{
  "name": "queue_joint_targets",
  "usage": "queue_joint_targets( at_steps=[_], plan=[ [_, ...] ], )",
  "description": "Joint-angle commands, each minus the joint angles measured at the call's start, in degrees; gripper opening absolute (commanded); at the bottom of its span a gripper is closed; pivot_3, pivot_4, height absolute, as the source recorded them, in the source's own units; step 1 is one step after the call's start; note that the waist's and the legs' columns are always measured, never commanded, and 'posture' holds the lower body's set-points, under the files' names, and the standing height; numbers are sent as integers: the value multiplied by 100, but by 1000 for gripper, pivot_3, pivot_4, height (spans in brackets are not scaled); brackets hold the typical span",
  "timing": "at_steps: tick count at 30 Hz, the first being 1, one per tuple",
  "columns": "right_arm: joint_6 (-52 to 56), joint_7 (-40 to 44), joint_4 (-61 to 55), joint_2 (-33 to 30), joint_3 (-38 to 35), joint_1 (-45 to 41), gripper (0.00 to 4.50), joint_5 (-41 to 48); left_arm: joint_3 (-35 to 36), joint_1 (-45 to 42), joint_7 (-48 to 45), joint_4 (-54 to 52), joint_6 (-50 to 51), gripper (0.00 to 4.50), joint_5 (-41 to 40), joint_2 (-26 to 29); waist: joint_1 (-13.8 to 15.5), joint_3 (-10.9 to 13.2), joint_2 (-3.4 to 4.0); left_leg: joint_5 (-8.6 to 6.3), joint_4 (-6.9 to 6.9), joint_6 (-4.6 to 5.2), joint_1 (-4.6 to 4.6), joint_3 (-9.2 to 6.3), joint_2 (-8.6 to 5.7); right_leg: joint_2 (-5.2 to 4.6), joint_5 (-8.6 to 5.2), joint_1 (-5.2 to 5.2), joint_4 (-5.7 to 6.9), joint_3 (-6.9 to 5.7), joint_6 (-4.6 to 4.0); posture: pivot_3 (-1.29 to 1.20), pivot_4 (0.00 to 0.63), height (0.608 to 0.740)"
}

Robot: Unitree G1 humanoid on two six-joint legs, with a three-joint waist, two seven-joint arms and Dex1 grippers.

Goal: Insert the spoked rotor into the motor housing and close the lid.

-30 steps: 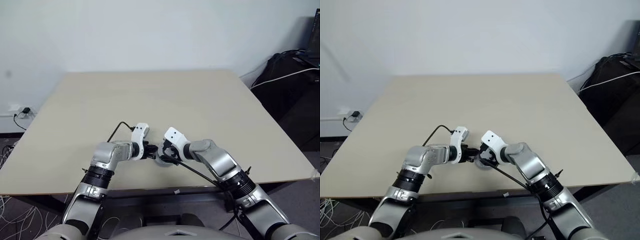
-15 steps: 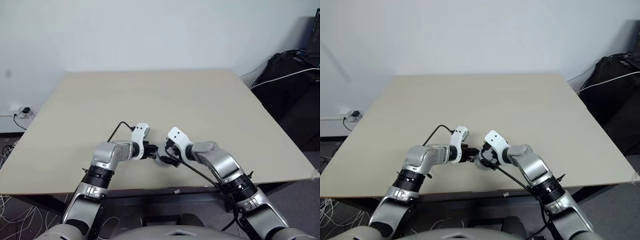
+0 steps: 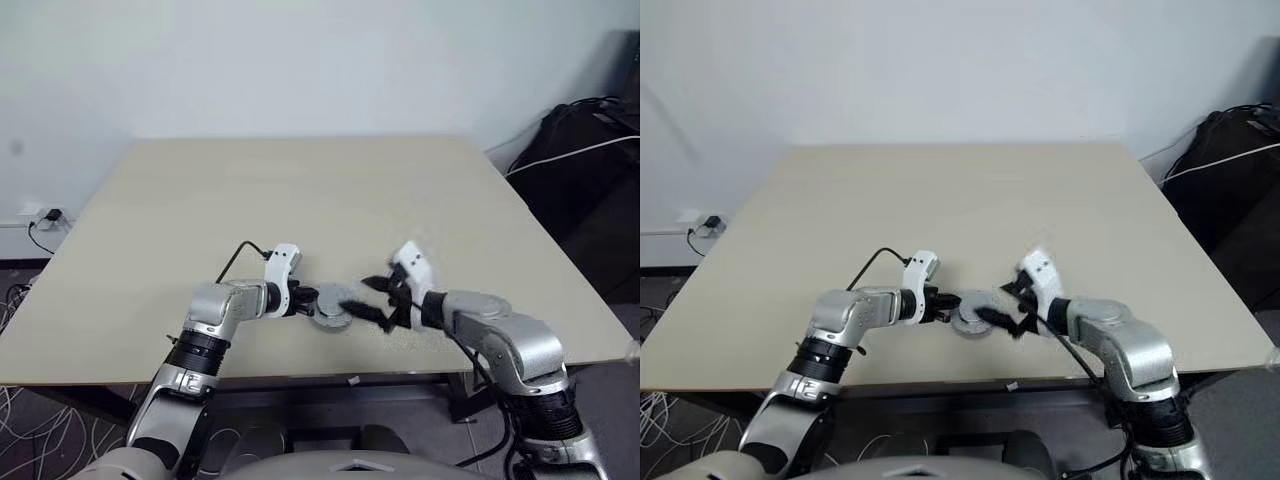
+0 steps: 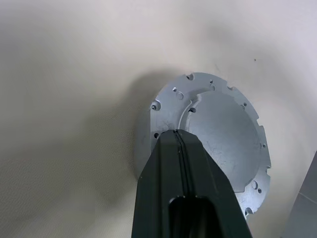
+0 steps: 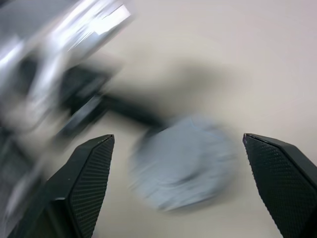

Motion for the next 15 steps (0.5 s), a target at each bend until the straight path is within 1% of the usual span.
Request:
queue_joint_targets(
  at_steps=[1,3,7,12,15],
  plan=[
    [955,-1052,228,716,-697,33,4464,84,-137,-35,-87,116,23,0,41,-32,16,-2,1,1,-2,-2,-3,-1,0,1,0,-3,1,0,-1,0,0,740],
    [1405,-1424,304,1133,-897,84,4464,113,-145,-45,-98,127,10,0,46,-30,20,-8,10,3,-6,-2,-11,-2,0,1,0,-13,3,1,-4,0,0,740],
    [2192,-1640,331,1901,-1405,18,4464,456,-142,-47,-114,125,4,0,65,-28,17,-14,35,13,-5,-5,-39,-1,-6,-5,2,-49,11,8,-9,0,0,740],
    [2768,-1747,501,2300,-2069,-315,4464,691,-87,-59,-114,124,-4,0,51,-10,5,-15,38,11,-1,-4,-52,-1,-9,-4,10,-62,13,6,-14,0,0,740],
    [2893,-1814,712,2326,-2336,-497,4464,681,-67,-45,-106,107,-6,0,41,-12,2,-19,45,13,-2,-4,-52,-1,-9,-1,10,-63,14,5,-13,0,0,740]
  ],
)
